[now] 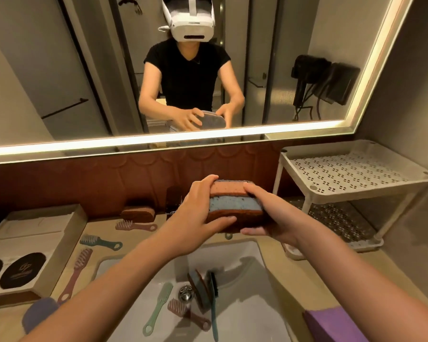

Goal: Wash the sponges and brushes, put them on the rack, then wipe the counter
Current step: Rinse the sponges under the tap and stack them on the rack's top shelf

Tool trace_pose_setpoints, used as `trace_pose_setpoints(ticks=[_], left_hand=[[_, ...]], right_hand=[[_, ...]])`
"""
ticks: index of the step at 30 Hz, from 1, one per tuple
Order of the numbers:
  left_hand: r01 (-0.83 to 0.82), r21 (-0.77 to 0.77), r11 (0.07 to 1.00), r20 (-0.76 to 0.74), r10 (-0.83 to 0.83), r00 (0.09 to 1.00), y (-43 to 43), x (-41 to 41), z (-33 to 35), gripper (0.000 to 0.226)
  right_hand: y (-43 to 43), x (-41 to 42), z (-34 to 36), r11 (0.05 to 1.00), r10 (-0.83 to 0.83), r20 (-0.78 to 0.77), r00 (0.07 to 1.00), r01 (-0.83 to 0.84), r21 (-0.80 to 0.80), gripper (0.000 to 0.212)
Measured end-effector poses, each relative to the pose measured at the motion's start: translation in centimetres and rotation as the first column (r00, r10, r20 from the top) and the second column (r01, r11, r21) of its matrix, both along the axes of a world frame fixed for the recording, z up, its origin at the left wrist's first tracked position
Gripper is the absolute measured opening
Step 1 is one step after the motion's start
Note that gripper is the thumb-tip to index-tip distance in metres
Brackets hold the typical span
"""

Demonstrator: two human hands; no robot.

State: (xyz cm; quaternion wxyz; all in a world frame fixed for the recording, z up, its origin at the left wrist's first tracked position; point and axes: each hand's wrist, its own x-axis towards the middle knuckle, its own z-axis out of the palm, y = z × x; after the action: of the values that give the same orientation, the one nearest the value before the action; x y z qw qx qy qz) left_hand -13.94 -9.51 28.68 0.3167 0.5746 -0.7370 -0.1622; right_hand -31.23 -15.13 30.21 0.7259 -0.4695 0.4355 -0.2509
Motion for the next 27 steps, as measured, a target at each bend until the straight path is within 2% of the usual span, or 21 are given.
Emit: trace_pose_setpoints(ticks=[3, 6, 8, 12, 16, 18, 20, 23, 27], left_hand=[[0.038, 0.064, 0.997, -0.132, -0.029, 0.991, -2.6, -0.3, 1.4, 0.073], [0.077, 0.084, 0.993, -0.244, -0.055, 0.968, -5.0, -1.3, 2.7, 0.070], [0.108, 0.092, 0.990, -0.277, -0.079, 0.958, -6.4, -2.1, 3.3, 0.068], [0.168, 0.091, 0.982, -0.293, -0.135, 0.947, -9.8, -5.3, 4.8, 0.057], [0.220, 0.073, 0.973, -0.329, -0.185, 0.926, -13.1, -8.8, 5.3, 0.051], [0.273, 0.100, 0.957, -0.331, -0.226, 0.916, -15.1, -10.3, 5.0, 0.052], [0.291, 0.150, 0.945, -0.337, -0.229, 0.913, -16.5, -11.0, 4.3, 0.063], [0.249, 0.192, 0.949, -0.322, -0.178, 0.930, -18.8, -12.0, 2.7, 0.074], [0.129, 0.178, 0.976, -0.184, -0.095, 0.978, -21.3, -13.4, 1.1, 0.063]], right_hand=[[-1.8, -2.0, 1.8, 0.994, 0.083, 0.004, 0.997, -0.083, -0.065, 0.027], [-3.6, -3.8, 2.6, 0.971, 0.102, -0.132, 0.986, -0.127, -0.204, 0.036], [-4.5, -4.8, 3.1, 0.961, 0.096, -0.166, 0.981, -0.135, -0.241, 0.037], [-7.5, -7.7, 4.2, 0.971, 0.010, -0.100, 0.995, -0.034, -0.239, 0.038], [-10.6, -10.6, 4.4, 0.947, -0.107, -0.106, 0.989, 0.068, -0.315, 0.036], [-12.2, -12.3, 4.0, 0.929, -0.180, -0.138, 0.974, 0.122, -0.350, 0.034], [-13.3, -13.4, 3.3, 0.921, -0.234, -0.156, 0.960, 0.168, -0.352, 0.032], [-14.9, -14.8, 2.4, 0.910, -0.285, -0.168, 0.944, 0.212, -0.356, 0.027], [-17.1, -15.9, 1.3, 0.888, -0.370, -0.190, 0.909, 0.286, -0.360, 0.024]])
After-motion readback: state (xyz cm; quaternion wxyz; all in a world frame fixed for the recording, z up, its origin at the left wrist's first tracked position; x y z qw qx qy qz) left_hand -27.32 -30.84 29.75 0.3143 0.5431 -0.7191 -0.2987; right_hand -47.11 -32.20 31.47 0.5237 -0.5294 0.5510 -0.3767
